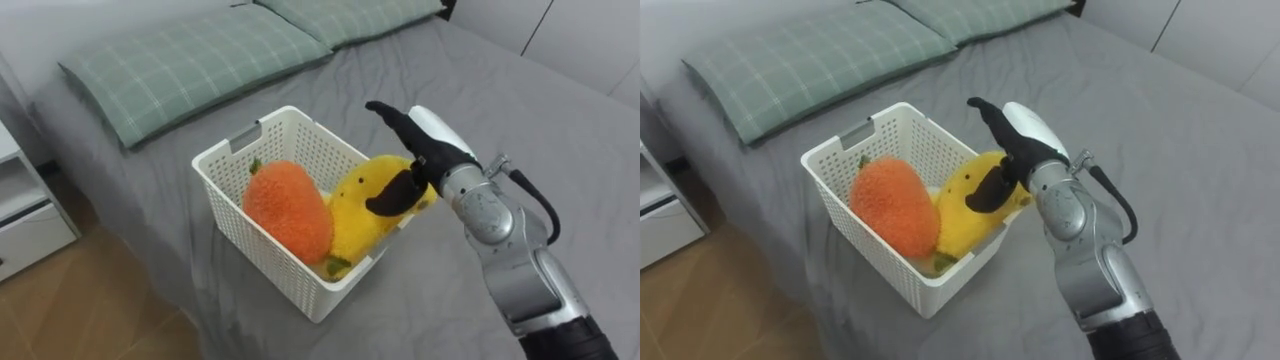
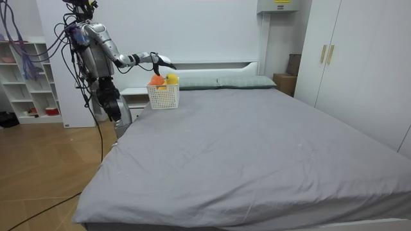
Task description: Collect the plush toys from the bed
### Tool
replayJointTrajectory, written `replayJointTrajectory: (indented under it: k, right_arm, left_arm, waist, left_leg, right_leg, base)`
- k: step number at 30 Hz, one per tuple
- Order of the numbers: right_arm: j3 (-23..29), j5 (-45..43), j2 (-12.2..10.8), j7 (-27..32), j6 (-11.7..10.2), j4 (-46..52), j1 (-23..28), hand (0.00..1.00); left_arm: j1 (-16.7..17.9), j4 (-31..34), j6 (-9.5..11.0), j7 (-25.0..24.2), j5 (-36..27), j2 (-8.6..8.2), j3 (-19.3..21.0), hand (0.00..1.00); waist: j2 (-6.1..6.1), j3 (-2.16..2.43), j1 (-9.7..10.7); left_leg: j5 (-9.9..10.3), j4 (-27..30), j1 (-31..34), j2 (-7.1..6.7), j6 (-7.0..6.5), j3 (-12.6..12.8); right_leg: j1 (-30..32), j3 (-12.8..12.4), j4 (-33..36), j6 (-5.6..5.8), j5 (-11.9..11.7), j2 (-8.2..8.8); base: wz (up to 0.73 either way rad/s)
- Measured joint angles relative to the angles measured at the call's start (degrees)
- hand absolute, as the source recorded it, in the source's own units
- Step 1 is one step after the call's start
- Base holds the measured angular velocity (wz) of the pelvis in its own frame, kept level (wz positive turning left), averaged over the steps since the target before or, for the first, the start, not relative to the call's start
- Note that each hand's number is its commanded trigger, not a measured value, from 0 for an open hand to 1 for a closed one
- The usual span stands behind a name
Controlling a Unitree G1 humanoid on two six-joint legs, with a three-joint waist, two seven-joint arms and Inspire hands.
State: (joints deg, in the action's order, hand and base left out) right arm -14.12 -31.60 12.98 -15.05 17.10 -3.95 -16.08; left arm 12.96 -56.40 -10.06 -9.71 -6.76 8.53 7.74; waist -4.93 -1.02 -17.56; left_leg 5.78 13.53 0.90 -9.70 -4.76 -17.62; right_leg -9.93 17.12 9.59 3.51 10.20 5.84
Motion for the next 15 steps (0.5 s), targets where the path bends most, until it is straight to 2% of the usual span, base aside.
replayJointTrajectory:
  k: [5, 11, 15]
  right_arm:
    - [0.00, 0.00, 0.32, 0.28, -0.01, -1.17, 0.00, 0.00]
    - [-0.08, -0.01, 0.31, 1.27, -0.01, -1.14, 0.00, 0.00]
    - [-0.33, -0.01, 0.31, 1.27, -0.01, -1.15, 0.00, 0.00]
  left_arm:
    - [-0.36, -0.57, 0.01, 0.00, -0.24, 0.00, 0.03, 0.00]
    - [-0.15, -0.55, 0.00, 0.00, 0.07, -0.04, 0.01, 0.00]
    - [-0.14, -0.59, 0.00, 0.00, 0.06, -0.03, 0.01, 0.00]
  waist:
    - [0.03, 0.06, -0.04]
    - [0.05, 0.27, -0.14]
    - [0.10, 0.25, -0.13]
  left_leg:
    - [-0.11, -0.06, -0.06, 0.02, 0.16, 0.03]
    - [-0.12, -0.06, -0.05, 0.01, 0.17, 0.05]
    - [-0.12, -0.06, -0.23, 0.01, 0.16, 0.05]
  right_leg:
    - [-0.03, -0.62, 0.02, 0.00, 0.00, -0.04]
    - [-0.19, 0.04, 0.08, -0.01, 0.00, 0.02]
    - [-0.28, 0.09, 0.08, -0.01, 0.00, 0.02]
  base:
    - [0.00]
    - [0.00]
    - [0.00]
